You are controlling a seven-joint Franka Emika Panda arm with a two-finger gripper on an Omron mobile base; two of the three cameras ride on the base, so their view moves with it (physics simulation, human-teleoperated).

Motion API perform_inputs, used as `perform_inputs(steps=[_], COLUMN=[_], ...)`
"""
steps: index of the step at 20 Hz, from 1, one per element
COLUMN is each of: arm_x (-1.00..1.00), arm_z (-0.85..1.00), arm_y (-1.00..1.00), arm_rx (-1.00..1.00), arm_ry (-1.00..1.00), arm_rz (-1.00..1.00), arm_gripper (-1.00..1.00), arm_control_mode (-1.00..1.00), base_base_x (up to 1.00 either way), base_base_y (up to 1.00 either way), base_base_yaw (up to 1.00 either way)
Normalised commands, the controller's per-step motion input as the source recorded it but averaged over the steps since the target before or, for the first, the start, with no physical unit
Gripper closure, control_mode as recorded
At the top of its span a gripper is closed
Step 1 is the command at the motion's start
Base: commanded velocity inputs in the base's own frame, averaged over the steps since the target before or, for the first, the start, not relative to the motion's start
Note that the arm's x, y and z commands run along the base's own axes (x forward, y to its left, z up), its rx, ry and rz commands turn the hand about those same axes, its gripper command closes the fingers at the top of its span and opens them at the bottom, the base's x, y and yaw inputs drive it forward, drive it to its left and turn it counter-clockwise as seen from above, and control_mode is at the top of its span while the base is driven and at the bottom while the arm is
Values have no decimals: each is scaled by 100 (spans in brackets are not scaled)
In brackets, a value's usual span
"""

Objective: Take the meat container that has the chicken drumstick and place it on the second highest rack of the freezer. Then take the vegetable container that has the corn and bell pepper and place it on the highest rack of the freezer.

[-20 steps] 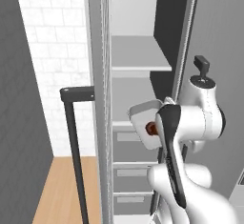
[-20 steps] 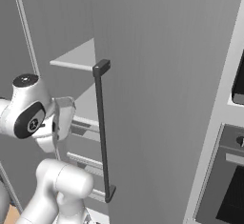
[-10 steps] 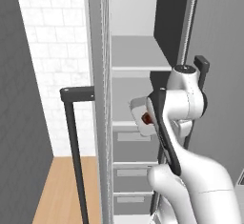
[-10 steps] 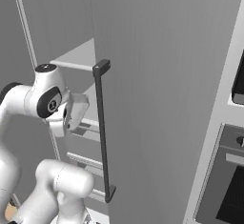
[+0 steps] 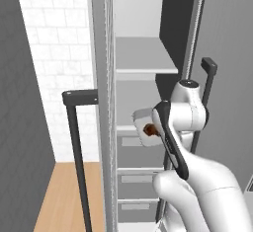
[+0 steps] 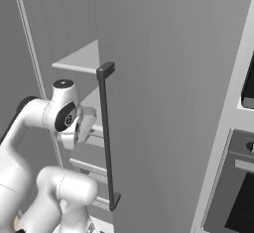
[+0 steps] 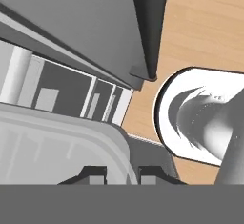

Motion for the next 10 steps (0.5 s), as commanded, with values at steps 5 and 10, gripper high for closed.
perform_inputs(steps=[5, 10], arm_x=[28, 48], arm_z=[-37, 2], arm_y=[0, 0], arm_rx=[2, 0], arm_ry=[-10, -4], arm_rz=[-6, -11], arm_gripper=[100, 100], arm_control_mode=[-100, -100], base_base_x=[0, 0], base_base_y=[0, 0], base_base_yaw=[0, 0])
